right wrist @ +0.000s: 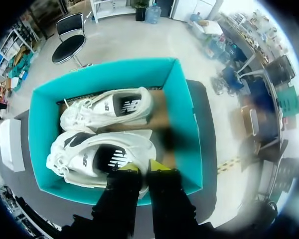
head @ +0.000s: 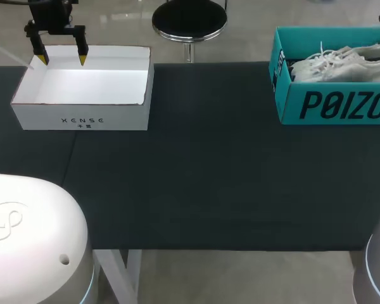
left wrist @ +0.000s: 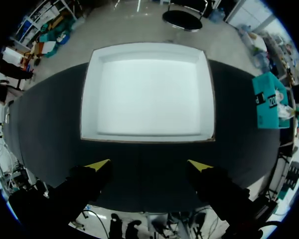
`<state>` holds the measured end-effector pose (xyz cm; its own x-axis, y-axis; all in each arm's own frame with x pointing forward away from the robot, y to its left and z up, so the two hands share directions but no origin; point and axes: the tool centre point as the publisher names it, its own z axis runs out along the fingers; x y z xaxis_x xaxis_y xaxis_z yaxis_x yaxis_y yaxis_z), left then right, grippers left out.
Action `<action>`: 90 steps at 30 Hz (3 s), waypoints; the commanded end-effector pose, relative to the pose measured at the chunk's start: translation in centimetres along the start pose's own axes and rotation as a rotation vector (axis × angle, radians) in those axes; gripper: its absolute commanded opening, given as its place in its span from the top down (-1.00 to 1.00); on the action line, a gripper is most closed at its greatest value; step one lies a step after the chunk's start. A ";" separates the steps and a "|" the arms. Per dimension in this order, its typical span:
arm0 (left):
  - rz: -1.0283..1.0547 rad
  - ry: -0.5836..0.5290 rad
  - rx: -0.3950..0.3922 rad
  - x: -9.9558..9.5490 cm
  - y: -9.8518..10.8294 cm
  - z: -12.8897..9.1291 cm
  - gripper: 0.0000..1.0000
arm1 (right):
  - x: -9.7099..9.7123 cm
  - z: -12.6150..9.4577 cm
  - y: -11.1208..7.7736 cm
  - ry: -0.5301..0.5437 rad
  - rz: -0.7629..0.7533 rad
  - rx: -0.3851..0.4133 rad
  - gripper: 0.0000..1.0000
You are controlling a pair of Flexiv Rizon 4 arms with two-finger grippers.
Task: Take the shoe out of the shoebox, open the shoe tongue, remove and reinsert the insole, then place the shoe into the shoebox
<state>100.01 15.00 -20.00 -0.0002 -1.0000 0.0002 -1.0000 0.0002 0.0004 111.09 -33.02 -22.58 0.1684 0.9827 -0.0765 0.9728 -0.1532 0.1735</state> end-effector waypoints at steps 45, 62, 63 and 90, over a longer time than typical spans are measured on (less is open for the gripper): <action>0.000 0.000 0.000 0.0 0.0 0.0 -1.00 | 18.5 -17.1 -20.3 0.094 0.039 -0.157 1.00; 0.000 0.000 0.000 0.0 0.0 0.0 -1.00 | 27.4 -11.0 -27.4 0.120 0.066 -0.203 1.00; 0.000 0.000 0.000 0.0 0.0 0.0 -1.00 | 27.6 -10.4 -27.7 0.119 0.071 -0.195 1.00; 0.000 0.000 0.000 0.0 0.0 0.0 -1.00 | 30.2 1.7 -30.3 0.311 0.071 -0.161 1.00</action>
<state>100.01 15.00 -19.99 -0.0002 -1.0000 0.0002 -1.0000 0.0002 0.0005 85.99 1.04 -30.59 0.1745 0.9658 0.1920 0.9134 -0.2315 0.3347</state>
